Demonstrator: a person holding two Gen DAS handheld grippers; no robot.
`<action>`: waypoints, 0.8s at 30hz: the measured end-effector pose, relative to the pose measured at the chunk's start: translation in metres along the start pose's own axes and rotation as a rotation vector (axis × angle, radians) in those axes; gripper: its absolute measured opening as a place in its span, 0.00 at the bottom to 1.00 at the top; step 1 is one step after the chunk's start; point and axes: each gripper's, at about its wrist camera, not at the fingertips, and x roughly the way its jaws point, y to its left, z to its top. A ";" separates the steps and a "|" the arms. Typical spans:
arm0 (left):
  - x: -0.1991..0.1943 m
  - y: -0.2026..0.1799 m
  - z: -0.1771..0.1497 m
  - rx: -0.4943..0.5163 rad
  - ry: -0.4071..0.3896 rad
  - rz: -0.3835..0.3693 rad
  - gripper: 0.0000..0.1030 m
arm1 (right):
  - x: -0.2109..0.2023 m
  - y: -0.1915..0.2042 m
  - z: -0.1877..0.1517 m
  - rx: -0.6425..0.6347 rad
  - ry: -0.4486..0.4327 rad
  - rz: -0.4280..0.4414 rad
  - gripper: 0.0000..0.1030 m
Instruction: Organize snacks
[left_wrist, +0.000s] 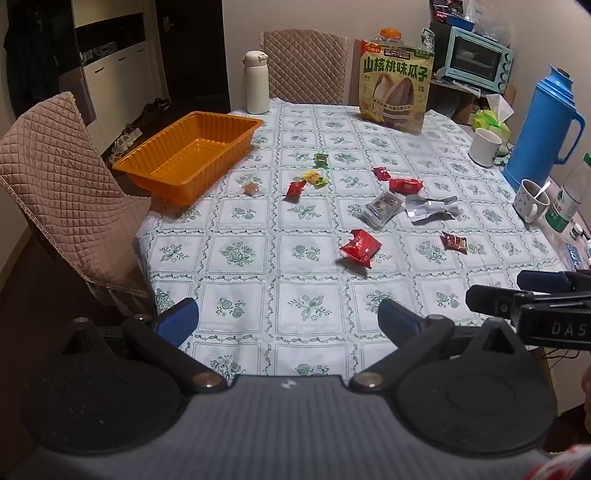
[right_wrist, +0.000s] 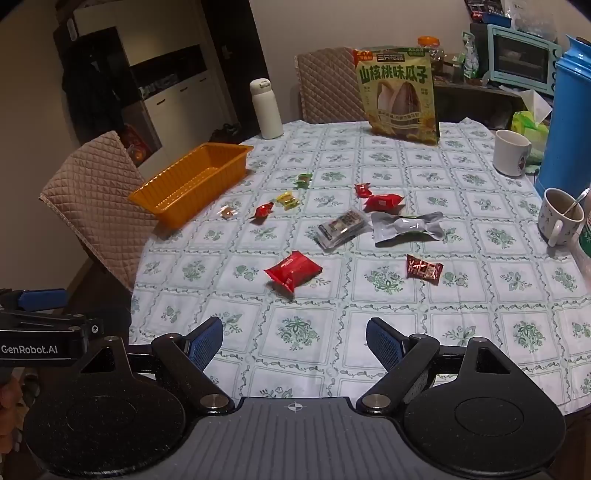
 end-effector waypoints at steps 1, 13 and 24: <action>0.000 -0.001 0.000 0.001 0.001 0.001 1.00 | 0.000 0.000 0.000 0.000 0.001 -0.001 0.82; 0.002 0.000 0.001 -0.007 0.009 -0.009 1.00 | -0.001 -0.005 0.001 0.006 0.003 -0.001 0.82; 0.004 0.002 0.001 -0.015 0.013 -0.008 1.00 | 0.000 -0.003 0.001 0.004 0.003 0.001 0.82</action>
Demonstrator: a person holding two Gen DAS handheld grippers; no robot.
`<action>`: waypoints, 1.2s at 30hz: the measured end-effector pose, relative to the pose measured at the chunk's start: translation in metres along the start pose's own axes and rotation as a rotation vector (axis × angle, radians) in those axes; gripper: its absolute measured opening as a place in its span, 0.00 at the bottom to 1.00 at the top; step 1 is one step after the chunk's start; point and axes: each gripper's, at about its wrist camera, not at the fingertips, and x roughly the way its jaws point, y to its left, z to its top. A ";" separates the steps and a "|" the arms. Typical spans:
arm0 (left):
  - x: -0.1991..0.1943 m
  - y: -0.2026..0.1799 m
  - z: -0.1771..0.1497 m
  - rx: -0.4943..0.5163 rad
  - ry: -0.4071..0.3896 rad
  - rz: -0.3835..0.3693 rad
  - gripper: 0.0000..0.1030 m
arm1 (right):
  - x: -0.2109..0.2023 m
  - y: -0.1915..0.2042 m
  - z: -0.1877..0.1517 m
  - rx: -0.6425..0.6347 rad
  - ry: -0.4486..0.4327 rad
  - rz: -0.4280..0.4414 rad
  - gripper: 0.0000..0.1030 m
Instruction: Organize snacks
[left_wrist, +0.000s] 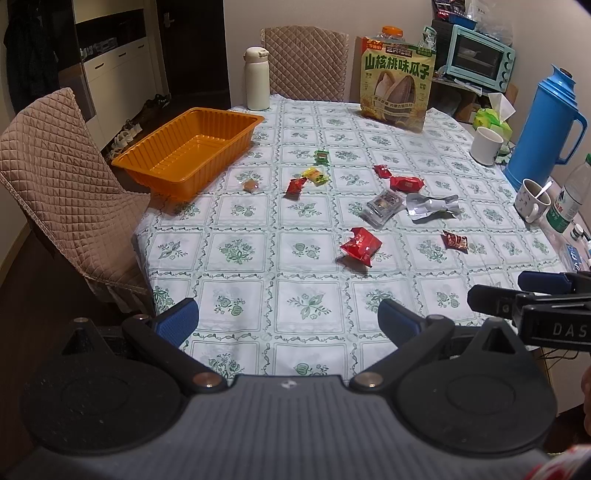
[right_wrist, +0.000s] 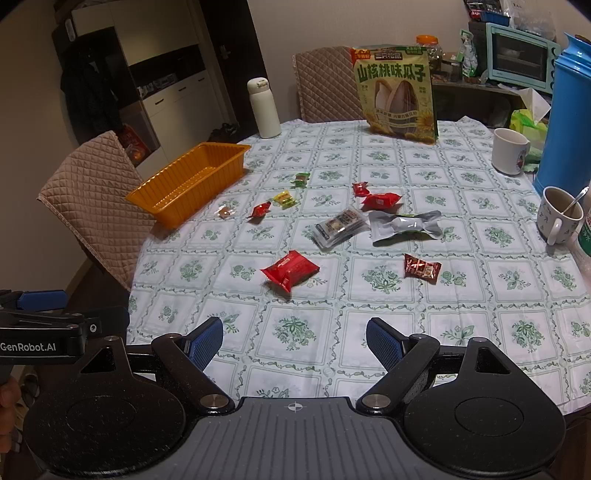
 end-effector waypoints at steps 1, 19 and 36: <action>0.000 0.000 0.000 0.000 0.000 -0.001 1.00 | 0.000 0.000 0.000 0.000 0.000 0.000 0.82; 0.001 0.001 0.000 0.001 0.000 -0.001 1.00 | 0.001 -0.001 0.000 0.000 0.001 -0.002 0.82; 0.001 -0.001 0.002 0.002 0.001 -0.001 1.00 | 0.002 -0.003 0.001 0.002 0.001 -0.004 0.82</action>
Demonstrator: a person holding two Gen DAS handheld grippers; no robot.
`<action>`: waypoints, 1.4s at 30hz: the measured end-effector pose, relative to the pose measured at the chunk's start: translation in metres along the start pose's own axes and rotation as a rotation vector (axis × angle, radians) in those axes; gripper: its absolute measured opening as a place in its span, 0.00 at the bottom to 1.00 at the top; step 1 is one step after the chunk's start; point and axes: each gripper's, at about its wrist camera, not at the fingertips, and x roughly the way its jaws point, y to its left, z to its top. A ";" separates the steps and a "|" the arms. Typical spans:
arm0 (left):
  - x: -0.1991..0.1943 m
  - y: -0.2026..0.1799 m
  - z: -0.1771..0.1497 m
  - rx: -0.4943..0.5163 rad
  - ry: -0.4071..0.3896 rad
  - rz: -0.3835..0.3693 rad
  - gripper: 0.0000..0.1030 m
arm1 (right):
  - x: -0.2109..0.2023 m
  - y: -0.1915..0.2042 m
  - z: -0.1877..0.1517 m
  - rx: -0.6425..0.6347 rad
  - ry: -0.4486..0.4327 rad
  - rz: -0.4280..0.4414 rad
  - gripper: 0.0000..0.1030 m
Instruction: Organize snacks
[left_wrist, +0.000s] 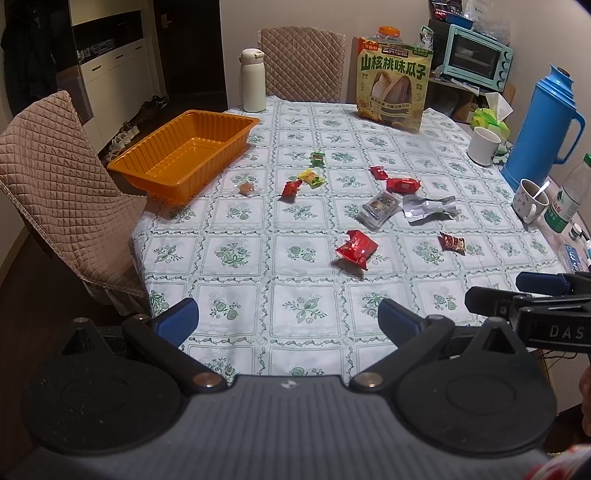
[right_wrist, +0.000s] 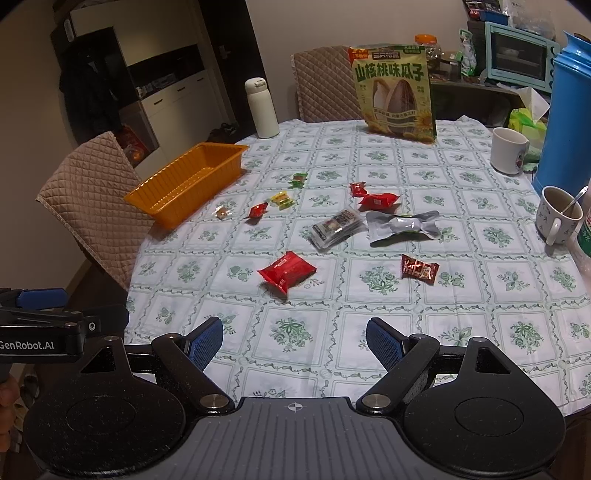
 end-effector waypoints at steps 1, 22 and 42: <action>0.000 0.000 0.000 0.000 0.000 0.001 1.00 | 0.000 0.000 0.000 0.000 0.000 0.000 0.82; 0.002 -0.006 0.002 0.000 0.005 -0.002 1.00 | 0.000 0.000 0.000 -0.001 0.001 0.002 0.82; 0.004 -0.014 0.001 0.011 0.017 -0.025 1.00 | -0.002 -0.008 -0.003 0.013 0.007 -0.010 0.82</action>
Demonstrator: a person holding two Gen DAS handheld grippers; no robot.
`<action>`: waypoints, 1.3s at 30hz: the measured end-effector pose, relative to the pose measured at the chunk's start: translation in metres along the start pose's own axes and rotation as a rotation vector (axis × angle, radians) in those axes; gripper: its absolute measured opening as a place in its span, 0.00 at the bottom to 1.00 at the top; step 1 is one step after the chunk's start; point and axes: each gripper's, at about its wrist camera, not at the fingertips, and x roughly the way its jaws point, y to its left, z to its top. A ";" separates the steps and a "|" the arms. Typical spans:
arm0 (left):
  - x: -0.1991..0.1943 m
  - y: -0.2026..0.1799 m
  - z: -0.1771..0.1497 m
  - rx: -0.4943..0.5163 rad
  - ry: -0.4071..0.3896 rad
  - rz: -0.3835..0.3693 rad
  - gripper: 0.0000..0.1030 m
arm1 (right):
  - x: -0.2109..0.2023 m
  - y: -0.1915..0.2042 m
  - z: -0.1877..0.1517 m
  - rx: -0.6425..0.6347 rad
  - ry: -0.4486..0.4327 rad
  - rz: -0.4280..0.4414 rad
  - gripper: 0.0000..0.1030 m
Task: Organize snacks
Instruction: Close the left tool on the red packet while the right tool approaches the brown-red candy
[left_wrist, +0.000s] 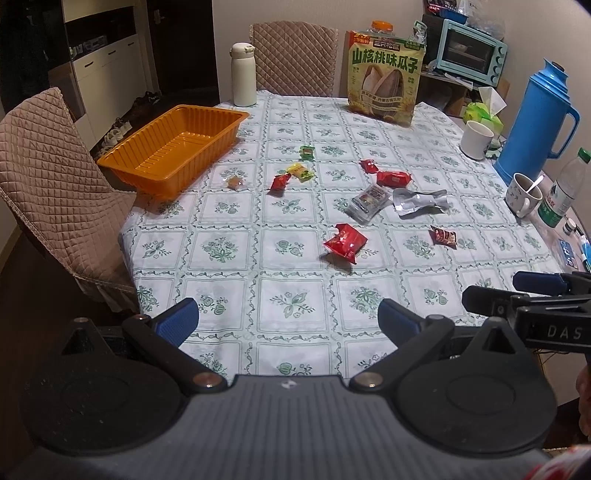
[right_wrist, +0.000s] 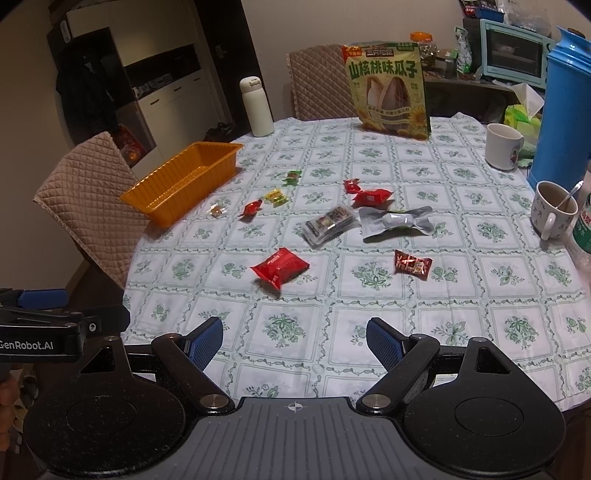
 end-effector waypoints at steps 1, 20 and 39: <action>0.000 -0.001 0.000 0.001 0.001 0.000 1.00 | -0.001 -0.001 0.000 0.001 0.000 0.000 0.82; 0.033 -0.015 0.003 0.043 -0.013 -0.100 0.98 | 0.011 -0.028 -0.004 0.024 0.016 -0.019 0.82; 0.120 -0.057 0.036 0.230 -0.011 -0.187 0.85 | 0.031 -0.080 -0.008 0.096 -0.013 -0.075 0.82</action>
